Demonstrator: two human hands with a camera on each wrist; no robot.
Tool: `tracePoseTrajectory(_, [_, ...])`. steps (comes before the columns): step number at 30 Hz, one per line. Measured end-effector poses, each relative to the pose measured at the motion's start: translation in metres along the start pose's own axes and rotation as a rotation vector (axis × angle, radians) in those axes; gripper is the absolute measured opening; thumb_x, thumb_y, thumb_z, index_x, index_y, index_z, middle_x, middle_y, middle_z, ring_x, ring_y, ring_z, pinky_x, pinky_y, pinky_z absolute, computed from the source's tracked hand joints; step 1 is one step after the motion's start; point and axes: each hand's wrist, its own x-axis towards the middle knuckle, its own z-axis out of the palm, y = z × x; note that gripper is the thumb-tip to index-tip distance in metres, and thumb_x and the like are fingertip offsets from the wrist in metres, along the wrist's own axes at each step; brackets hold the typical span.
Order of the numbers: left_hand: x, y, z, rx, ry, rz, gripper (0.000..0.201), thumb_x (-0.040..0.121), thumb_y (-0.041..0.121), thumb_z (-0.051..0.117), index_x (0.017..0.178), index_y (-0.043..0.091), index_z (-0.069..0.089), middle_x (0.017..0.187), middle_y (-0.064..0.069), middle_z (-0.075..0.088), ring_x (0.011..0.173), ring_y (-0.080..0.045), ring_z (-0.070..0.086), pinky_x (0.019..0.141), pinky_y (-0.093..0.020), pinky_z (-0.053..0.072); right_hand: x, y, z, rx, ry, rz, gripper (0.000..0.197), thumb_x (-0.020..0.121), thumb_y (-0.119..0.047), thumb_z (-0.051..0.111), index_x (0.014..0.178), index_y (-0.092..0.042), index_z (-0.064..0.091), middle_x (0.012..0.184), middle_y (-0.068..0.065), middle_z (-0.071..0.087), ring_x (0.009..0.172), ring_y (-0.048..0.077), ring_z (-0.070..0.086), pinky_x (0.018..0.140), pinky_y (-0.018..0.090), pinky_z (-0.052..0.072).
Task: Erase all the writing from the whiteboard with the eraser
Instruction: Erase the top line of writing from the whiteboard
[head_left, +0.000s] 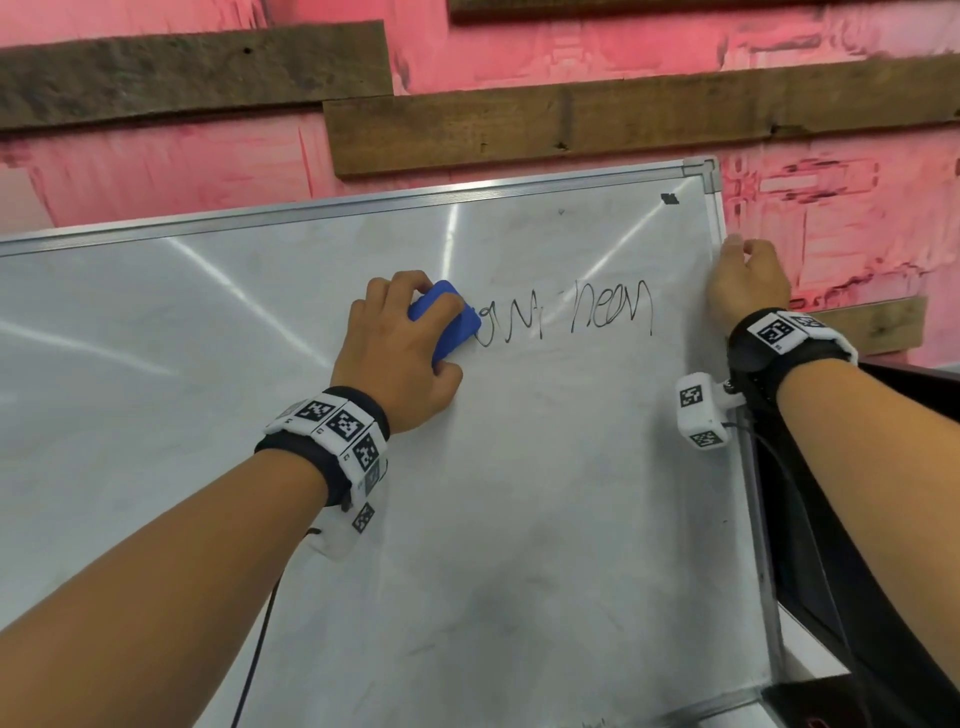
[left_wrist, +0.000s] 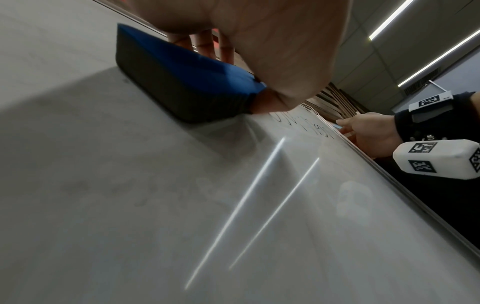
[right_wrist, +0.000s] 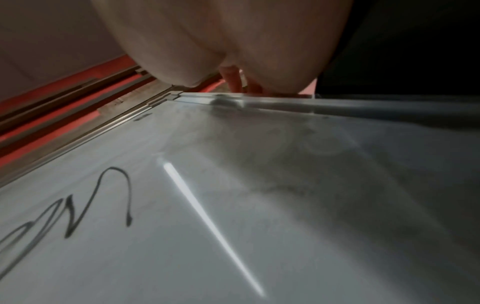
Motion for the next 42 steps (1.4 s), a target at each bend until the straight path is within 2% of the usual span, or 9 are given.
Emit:
tracePoseTrajectory(5, [0.000, 0.001, 0.003, -0.007, -0.006, -0.004, 0.049, 0.068, 0.027, 0.063, 0.117, 0.021, 0.058, 0.129, -0.010, 0.046, 0.104, -0.031, 0.044, 0.085, -0.045, 0.043, 0.007, 0.001, 0.003, -0.045, -0.096, -0.080, 0.060, 0.102, -0.049, 0.023, 0.134, -0.008, 0.053, 0.142, 0.016, 0.050, 0.129, 0.034, 0.046, 0.111, 0.039, 0.032])
tracePoseTrajectory(9, [0.000, 0.003, 0.005, -0.035, 0.018, -0.013, 0.050, 0.068, 0.026, 0.062, 0.117, 0.020, 0.058, 0.128, -0.010, 0.047, 0.103, -0.032, 0.044, 0.085, -0.046, 0.042, 0.006, 0.009, 0.002, -0.045, -0.066, -0.102, 0.057, 0.105, -0.042, 0.024, 0.119, -0.001, 0.060, 0.126, 0.021, 0.059, 0.116, 0.037, 0.054, 0.098, 0.034, 0.037])
tracePoseTrajectory(12, [-0.001, 0.005, 0.006, -0.077, 0.033, -0.015, 0.050, 0.067, 0.026, 0.060, 0.117, 0.020, 0.059, 0.127, -0.009, 0.047, 0.103, -0.032, 0.044, 0.086, -0.046, 0.041, 0.005, 0.012, 0.004, -0.073, -0.008, -0.163, 0.055, 0.106, -0.037, 0.024, 0.111, 0.003, 0.060, 0.115, 0.027, 0.061, 0.107, 0.042, 0.056, 0.088, 0.038, 0.040])
tracePoseTrajectory(16, [-0.002, 0.003, 0.005, -0.070, 0.032, 0.011, 0.050, 0.069, 0.028, 0.060, 0.118, 0.020, 0.059, 0.129, -0.009, 0.047, 0.104, -0.032, 0.045, 0.087, -0.047, 0.042, 0.003, 0.012, 0.008, -0.088, 0.038, -0.184, 0.052, 0.107, -0.034, 0.024, 0.116, 0.003, 0.059, 0.117, 0.028, 0.060, 0.108, 0.043, 0.055, 0.090, 0.040, 0.040])
tracePoseTrajectory(21, [-0.003, -0.004, 0.004, -0.049, 0.098, -0.034, 0.053, 0.072, 0.027, 0.063, 0.124, 0.019, 0.056, 0.132, -0.009, 0.049, 0.110, -0.034, 0.045, 0.086, -0.048, 0.043, -0.001, 0.011, 0.009, -0.082, 0.056, -0.179, 0.051, 0.108, -0.033, 0.024, 0.115, 0.004, 0.058, 0.117, 0.027, 0.060, 0.108, 0.040, 0.054, 0.081, 0.033, 0.035])
tracePoseTrajectory(23, [-0.004, -0.005, 0.006, -0.035, 0.120, -0.032, 0.053, 0.072, 0.025, 0.064, 0.124, 0.018, 0.058, 0.132, -0.010, 0.051, 0.110, -0.036, 0.046, 0.085, -0.048, 0.042, -0.001, 0.011, 0.008, -0.074, 0.045, -0.178, 0.050, 0.108, -0.033, 0.025, 0.116, 0.003, 0.058, 0.117, 0.026, 0.060, 0.108, 0.039, 0.055, 0.082, 0.032, 0.036])
tracePoseTrajectory(30, [-0.007, -0.016, 0.006, -0.053, 0.081, 0.109, 0.050, 0.071, 0.022, 0.063, 0.120, 0.021, 0.068, 0.133, -0.007, 0.057, 0.113, -0.035, 0.049, 0.086, -0.050, 0.041, -0.003, 0.009, 0.007, -0.061, 0.040, -0.166, 0.049, 0.107, -0.034, 0.025, 0.118, 0.000, 0.058, 0.118, 0.024, 0.060, 0.109, 0.038, 0.055, 0.086, 0.034, 0.038])
tracePoseTrajectory(36, [-0.001, -0.014, 0.006, -0.105, 0.167, -0.035, 0.050, 0.073, 0.024, 0.067, 0.123, 0.024, 0.069, 0.132, -0.007, 0.056, 0.110, -0.034, 0.049, 0.092, -0.048, 0.038, -0.001, 0.013, 0.006, -0.050, 0.029, -0.175, 0.049, 0.107, -0.034, 0.025, 0.116, 0.000, 0.059, 0.115, 0.024, 0.061, 0.106, 0.038, 0.055, 0.082, 0.032, 0.035])
tracePoseTrajectory(42, [-0.007, -0.026, 0.002, -0.095, 0.111, 0.093, 0.044, 0.070, 0.021, 0.064, 0.112, 0.030, 0.074, 0.127, 0.000, 0.062, 0.109, -0.033, 0.052, 0.087, -0.053, 0.041, 0.000, 0.014, 0.008, -0.072, 0.036, -0.193, 0.050, 0.108, -0.033, 0.024, 0.114, 0.002, 0.058, 0.115, 0.025, 0.060, 0.107, 0.039, 0.054, 0.082, 0.033, 0.036])
